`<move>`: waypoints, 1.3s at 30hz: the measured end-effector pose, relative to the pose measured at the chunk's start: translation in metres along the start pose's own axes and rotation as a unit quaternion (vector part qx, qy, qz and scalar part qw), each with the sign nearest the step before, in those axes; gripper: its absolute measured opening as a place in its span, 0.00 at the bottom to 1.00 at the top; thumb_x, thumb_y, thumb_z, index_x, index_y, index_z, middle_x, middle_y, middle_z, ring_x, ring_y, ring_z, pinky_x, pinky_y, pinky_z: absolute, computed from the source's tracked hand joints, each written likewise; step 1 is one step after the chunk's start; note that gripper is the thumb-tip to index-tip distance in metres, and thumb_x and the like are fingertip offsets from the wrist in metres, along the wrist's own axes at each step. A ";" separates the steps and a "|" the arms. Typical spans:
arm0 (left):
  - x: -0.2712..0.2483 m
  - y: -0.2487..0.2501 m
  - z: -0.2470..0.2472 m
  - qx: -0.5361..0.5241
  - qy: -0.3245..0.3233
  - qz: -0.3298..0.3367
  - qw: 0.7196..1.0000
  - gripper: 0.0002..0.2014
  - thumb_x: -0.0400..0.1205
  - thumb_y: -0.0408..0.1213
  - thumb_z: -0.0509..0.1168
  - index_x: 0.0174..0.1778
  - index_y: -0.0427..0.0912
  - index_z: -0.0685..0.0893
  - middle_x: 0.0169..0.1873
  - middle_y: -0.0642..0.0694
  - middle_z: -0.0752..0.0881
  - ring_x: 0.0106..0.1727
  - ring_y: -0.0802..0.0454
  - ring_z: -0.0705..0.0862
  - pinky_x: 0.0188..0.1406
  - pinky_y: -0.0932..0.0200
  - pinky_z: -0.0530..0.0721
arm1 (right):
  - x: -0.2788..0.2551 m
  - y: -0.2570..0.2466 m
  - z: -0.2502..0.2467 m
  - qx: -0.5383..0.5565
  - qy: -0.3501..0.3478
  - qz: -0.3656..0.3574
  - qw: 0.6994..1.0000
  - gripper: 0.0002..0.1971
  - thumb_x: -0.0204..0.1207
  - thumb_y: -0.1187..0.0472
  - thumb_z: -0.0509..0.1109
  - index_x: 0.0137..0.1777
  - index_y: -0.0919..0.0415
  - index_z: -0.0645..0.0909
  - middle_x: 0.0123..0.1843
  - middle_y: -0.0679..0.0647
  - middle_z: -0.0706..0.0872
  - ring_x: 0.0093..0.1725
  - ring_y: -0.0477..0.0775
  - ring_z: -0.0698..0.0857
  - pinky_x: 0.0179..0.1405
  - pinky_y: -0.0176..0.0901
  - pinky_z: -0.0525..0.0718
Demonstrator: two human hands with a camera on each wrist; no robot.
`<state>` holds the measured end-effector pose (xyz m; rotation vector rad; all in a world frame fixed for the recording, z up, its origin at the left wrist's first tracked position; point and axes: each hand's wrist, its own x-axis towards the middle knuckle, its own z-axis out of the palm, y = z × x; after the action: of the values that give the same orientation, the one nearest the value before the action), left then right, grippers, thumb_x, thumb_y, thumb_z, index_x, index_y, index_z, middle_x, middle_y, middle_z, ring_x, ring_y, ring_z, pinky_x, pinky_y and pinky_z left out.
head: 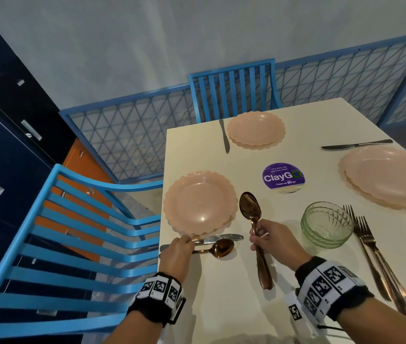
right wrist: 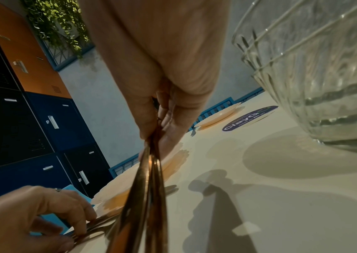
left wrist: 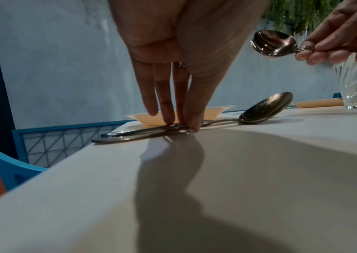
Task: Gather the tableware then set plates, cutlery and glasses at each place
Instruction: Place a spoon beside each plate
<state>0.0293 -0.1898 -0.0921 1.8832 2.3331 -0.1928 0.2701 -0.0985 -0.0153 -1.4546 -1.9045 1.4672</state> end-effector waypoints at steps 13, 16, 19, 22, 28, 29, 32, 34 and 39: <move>-0.002 -0.001 -0.003 -0.010 0.015 0.015 1.000 0.11 0.77 0.26 0.67 0.51 0.44 0.84 0.52 0.48 0.83 0.50 0.48 0.83 0.45 0.46 0.85 | -0.001 -0.002 -0.001 -0.012 -0.003 0.003 1.000 0.08 0.77 0.67 0.69 0.39 0.54 0.77 0.39 0.54 0.84 0.36 0.49 0.90 0.29 0.31 0.81; -0.005 0.001 -0.011 -0.031 0.025 0.014 0.999 0.10 0.75 0.29 0.71 0.49 0.43 0.85 0.48 0.47 0.85 0.46 0.48 0.84 0.39 0.46 0.86 | -0.002 -0.003 -0.001 -0.016 -0.004 0.003 1.000 0.08 0.77 0.67 0.69 0.39 0.54 0.77 0.39 0.53 0.84 0.36 0.48 0.90 0.27 0.27 0.78; -0.010 0.010 -0.029 -0.122 0.068 0.009 0.990 0.06 0.78 0.34 0.68 0.50 0.39 0.85 0.48 0.45 0.86 0.46 0.45 0.85 0.40 0.44 0.86 | -0.002 -0.004 -0.002 -0.012 -0.002 0.002 1.000 0.08 0.77 0.68 0.69 0.40 0.55 0.78 0.38 0.53 0.83 0.36 0.49 0.90 0.26 0.27 0.78; -0.010 0.028 -0.064 -0.238 0.098 -0.005 0.966 0.09 0.83 0.38 0.63 0.54 0.40 0.85 0.50 0.47 0.86 0.49 0.47 0.86 0.49 0.48 0.85 | -0.001 -0.006 -0.002 -0.002 0.001 -0.001 1.000 0.09 0.76 0.69 0.68 0.39 0.55 0.77 0.38 0.54 0.83 0.35 0.50 0.90 0.26 0.29 0.78; 0.008 0.079 -0.118 -0.552 -0.072 -0.058 0.829 0.12 0.85 0.38 0.59 0.55 0.36 0.84 0.44 0.44 0.88 0.41 0.50 0.86 0.47 0.56 0.88 | -0.002 -0.017 -0.004 0.036 0.003 -0.017 0.999 0.06 0.75 0.70 0.70 0.42 0.58 0.80 0.40 0.58 0.84 0.38 0.58 0.91 0.34 0.41 0.88; 0.009 0.089 -0.123 -0.592 -0.117 -0.056 0.795 0.12 0.85 0.38 0.58 0.55 0.35 0.83 0.42 0.43 0.87 0.39 0.51 0.86 0.41 0.61 0.87 | -0.003 -0.020 -0.004 0.033 0.008 -0.022 0.999 0.05 0.75 0.69 0.70 0.42 0.59 0.80 0.42 0.61 0.85 0.39 0.59 0.91 0.36 0.44 0.90; 0.010 0.109 -0.135 -0.625 -0.171 -0.015 0.762 0.11 0.85 0.37 0.58 0.49 0.36 0.84 0.36 0.43 0.86 0.33 0.53 0.86 0.41 0.61 0.86 | -0.008 -0.024 -0.009 0.003 0.048 -0.038 0.998 0.03 0.74 0.67 0.72 0.45 0.60 0.81 0.45 0.64 0.86 0.41 0.62 0.91 0.41 0.52 0.91; 0.011 0.118 -0.139 -0.626 -0.154 -0.005 0.765 0.10 0.84 0.34 0.60 0.51 0.34 0.85 0.34 0.43 0.85 0.29 0.55 0.86 0.41 0.60 0.87 | -0.014 -0.028 -0.017 0.014 0.073 -0.041 0.996 0.04 0.74 0.66 0.72 0.45 0.59 0.81 0.43 0.63 0.87 0.40 0.60 0.90 0.42 0.51 0.91; 0.012 0.135 -0.145 -0.626 -0.098 -0.002 0.774 0.07 0.82 0.37 0.64 0.43 0.41 0.86 0.33 0.40 0.86 0.30 0.47 0.87 0.52 0.41 0.84 | -0.030 -0.037 -0.033 0.086 0.097 -0.053 0.990 0.04 0.73 0.68 0.73 0.43 0.60 0.81 0.42 0.67 0.89 0.40 0.63 0.91 0.44 0.54 0.91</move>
<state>0.1548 -0.1229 0.0467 1.0397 1.5202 0.8963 0.2885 -0.1045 0.0396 -1.3429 -1.6697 1.3523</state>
